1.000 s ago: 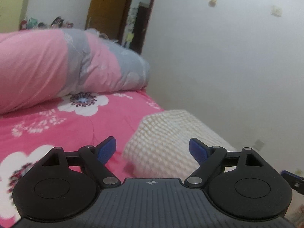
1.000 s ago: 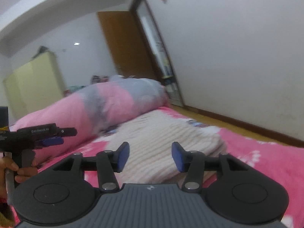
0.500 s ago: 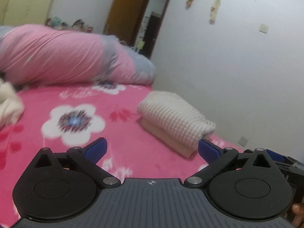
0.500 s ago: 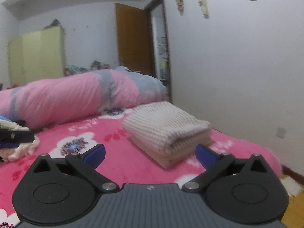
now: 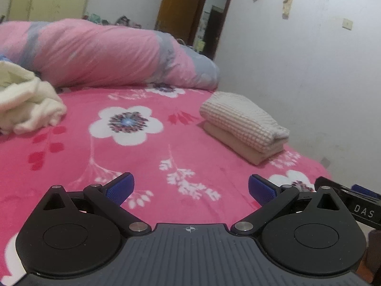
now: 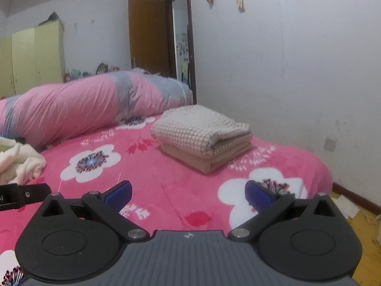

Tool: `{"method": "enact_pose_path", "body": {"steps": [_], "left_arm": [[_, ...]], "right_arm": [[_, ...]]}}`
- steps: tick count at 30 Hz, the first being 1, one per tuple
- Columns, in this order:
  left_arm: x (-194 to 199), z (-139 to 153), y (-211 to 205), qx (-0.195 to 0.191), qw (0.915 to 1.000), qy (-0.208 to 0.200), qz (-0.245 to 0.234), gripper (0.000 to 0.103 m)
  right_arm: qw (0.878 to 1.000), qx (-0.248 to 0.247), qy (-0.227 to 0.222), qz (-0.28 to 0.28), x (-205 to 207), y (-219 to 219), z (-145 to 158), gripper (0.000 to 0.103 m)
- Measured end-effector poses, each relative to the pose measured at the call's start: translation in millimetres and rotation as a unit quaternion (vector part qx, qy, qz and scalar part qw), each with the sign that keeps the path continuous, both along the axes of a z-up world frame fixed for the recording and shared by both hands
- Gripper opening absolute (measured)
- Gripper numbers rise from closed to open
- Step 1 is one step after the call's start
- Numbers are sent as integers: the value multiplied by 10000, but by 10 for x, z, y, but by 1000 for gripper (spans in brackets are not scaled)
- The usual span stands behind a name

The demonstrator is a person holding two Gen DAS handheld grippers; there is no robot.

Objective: Fold clothes

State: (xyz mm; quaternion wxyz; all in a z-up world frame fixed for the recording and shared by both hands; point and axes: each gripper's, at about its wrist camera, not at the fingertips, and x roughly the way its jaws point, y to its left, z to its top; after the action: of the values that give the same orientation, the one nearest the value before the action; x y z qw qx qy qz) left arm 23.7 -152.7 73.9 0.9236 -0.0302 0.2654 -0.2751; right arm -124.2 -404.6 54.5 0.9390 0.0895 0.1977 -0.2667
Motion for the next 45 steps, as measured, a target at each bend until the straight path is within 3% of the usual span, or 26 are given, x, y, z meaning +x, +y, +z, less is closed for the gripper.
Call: {"method": "enact_pose_path", "body": {"steps": [4, 14, 21, 27, 31, 40, 45], "left_arm": [[-54, -9, -1, 196, 9993, -272, 154, 103], [-73, -39, -65, 147, 9996, -218, 82, 103], [-100, -50, -142, 182, 9997, -97, -89, 103], [-181, -64, -280, 300, 9992, -98, -246, 103], [-176, -74, -366, 500, 9977, 162, -417, 103], [-206, -112, -389, 594, 9977, 322, 15, 103], [-270, -62, -395, 584, 9982, 118, -11, 103]], "right_arm": [[9997, -161, 110, -159, 38, 73, 35, 103], [9948, -673, 308, -706, 126, 131, 20, 103], [9953, -329, 474, -774, 164, 39, -19, 103], [9941, -394, 554, -847, 135, 1, -46, 103], [9937, -436, 634, -816, 119, -10, -65, 103], [9929, -283, 819, -814, 70, -95, -82, 103], [9940, -216, 707, -804, 11, -130, -72, 103]]}}
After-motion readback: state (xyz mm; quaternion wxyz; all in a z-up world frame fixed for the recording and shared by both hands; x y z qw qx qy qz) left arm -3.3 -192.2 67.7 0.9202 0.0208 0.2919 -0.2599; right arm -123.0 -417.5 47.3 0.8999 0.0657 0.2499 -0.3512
